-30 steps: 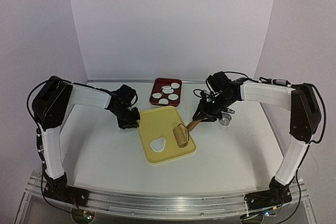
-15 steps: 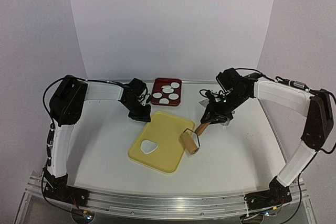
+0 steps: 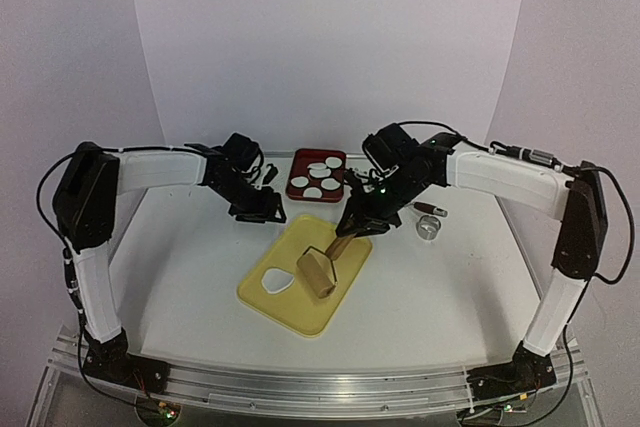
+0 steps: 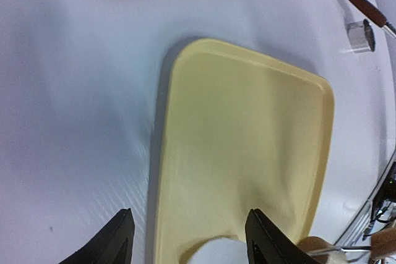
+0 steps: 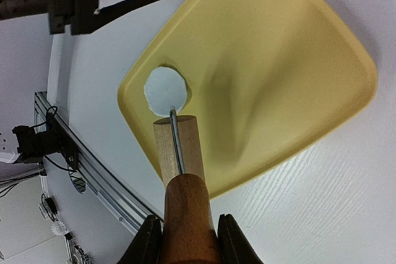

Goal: Roll out the dumpling wrappers from the dough

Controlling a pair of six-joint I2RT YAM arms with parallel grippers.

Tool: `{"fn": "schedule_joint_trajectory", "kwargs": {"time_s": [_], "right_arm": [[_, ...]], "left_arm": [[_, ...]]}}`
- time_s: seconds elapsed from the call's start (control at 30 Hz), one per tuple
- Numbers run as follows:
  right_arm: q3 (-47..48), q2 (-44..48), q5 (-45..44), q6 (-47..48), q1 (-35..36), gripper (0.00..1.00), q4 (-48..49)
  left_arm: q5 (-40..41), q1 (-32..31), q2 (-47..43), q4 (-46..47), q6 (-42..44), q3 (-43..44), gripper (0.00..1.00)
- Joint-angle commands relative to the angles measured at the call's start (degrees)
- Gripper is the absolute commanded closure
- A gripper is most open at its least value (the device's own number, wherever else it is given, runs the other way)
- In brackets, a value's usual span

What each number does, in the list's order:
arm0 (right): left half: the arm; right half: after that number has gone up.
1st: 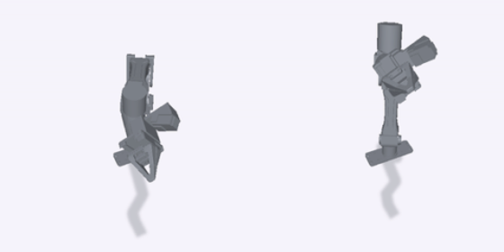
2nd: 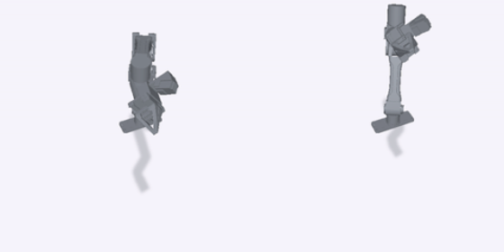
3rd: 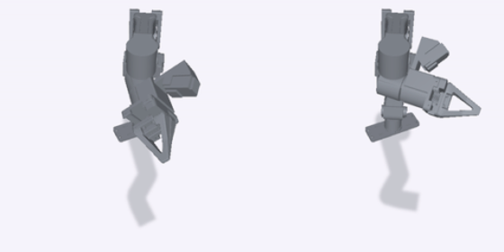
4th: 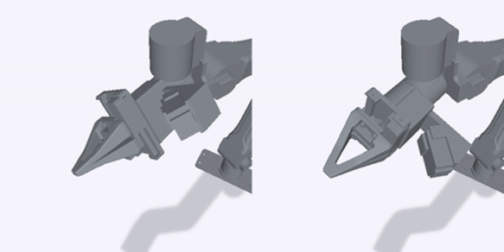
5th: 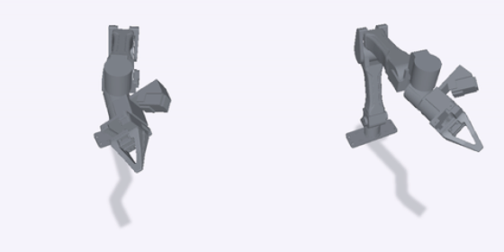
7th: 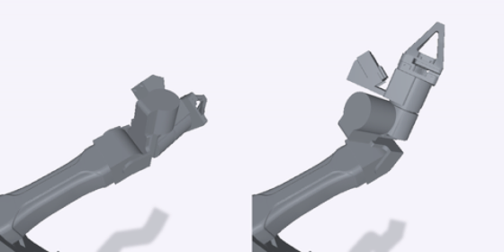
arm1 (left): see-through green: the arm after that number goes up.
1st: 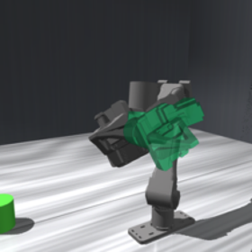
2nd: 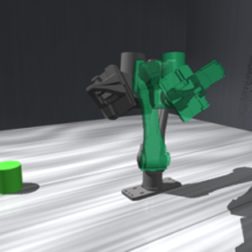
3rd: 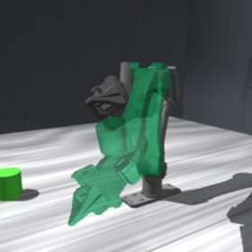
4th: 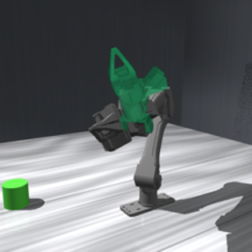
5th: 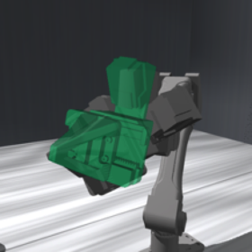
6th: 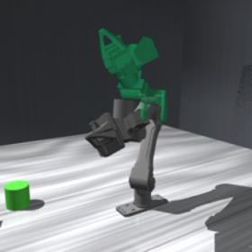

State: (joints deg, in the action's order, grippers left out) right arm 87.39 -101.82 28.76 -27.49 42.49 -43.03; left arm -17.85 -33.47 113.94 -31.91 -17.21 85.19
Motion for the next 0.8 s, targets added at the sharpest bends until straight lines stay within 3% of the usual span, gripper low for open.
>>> {"fn": "schedule_joint_trajectory", "kwargs": {"time_s": [0.0,0.17,0.37,0.6,0.77], "right_arm": [[7.1,-3.7,1.3,-1.6,1.4,1.00,3.0],[12.7,-9.0,4.7,1.1,2.2,1.00,3.5],[18.3,-15.6,7.8,4.2,2.4,1.00,2.4],[19.4,-19.2,7.7,6.2,2.7,1.00,1.8],[21.1,-21.1,7.4,7.5,2.7,1.00,1.7]], "left_arm": [[0.9,0.1,-12.0,0.0,-8.2,-10.8,0.38],[2.9,-0.1,-22.2,-1.9,-19.7,-21.6,0.38],[0.6,-0.9,-25.8,-5.8,-27.1,-27.4,0.39],[-2.0,-1.7,-25.7,-4.4,-29.9,-32.8,0.43],[-1.7,-3.6,-22.7,-3.4,-29.6,-32.1,0.47]]}}
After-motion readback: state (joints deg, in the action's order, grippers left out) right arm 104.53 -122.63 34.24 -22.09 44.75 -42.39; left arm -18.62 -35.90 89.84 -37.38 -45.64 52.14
